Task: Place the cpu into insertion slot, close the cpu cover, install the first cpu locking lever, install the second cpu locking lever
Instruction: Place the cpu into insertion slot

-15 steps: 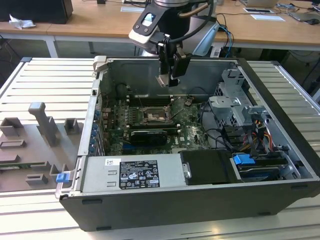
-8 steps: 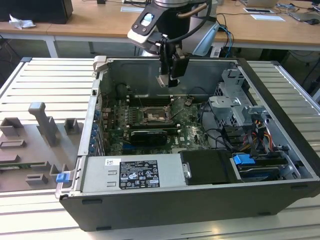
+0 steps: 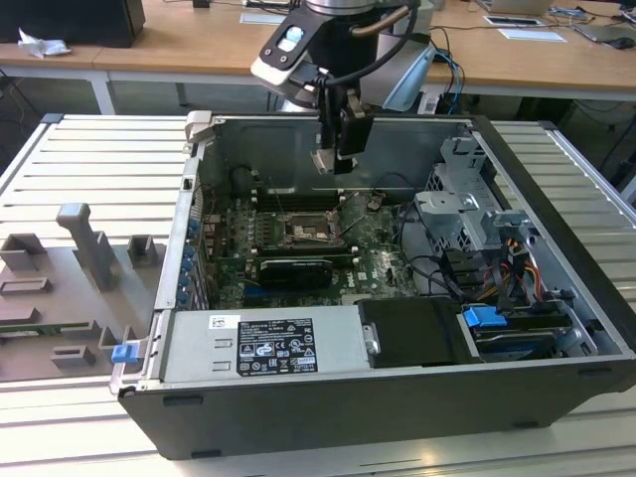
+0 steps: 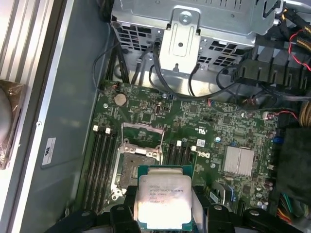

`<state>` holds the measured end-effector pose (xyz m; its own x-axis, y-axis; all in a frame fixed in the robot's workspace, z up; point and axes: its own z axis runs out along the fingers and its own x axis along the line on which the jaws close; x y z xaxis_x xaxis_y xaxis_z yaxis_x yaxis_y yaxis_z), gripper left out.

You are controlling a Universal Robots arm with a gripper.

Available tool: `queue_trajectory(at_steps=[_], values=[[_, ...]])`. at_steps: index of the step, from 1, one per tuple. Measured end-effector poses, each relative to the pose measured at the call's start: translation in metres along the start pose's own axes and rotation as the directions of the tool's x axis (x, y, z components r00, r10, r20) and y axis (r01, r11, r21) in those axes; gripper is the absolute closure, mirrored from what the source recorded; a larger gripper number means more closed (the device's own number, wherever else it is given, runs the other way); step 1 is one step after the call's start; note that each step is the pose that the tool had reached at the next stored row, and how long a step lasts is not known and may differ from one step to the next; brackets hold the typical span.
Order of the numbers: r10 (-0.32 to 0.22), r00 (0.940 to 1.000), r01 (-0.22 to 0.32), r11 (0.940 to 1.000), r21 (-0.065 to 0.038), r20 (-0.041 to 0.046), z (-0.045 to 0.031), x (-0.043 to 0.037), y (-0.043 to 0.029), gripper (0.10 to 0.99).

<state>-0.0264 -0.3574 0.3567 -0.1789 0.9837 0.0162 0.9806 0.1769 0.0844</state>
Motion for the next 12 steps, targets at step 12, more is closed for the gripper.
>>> queue_trajectory(at_steps=[12], values=[[0.063,0.998,-0.063,0.998,-0.001,0.0053,0.0009,0.0,-0.0001,0.557]])
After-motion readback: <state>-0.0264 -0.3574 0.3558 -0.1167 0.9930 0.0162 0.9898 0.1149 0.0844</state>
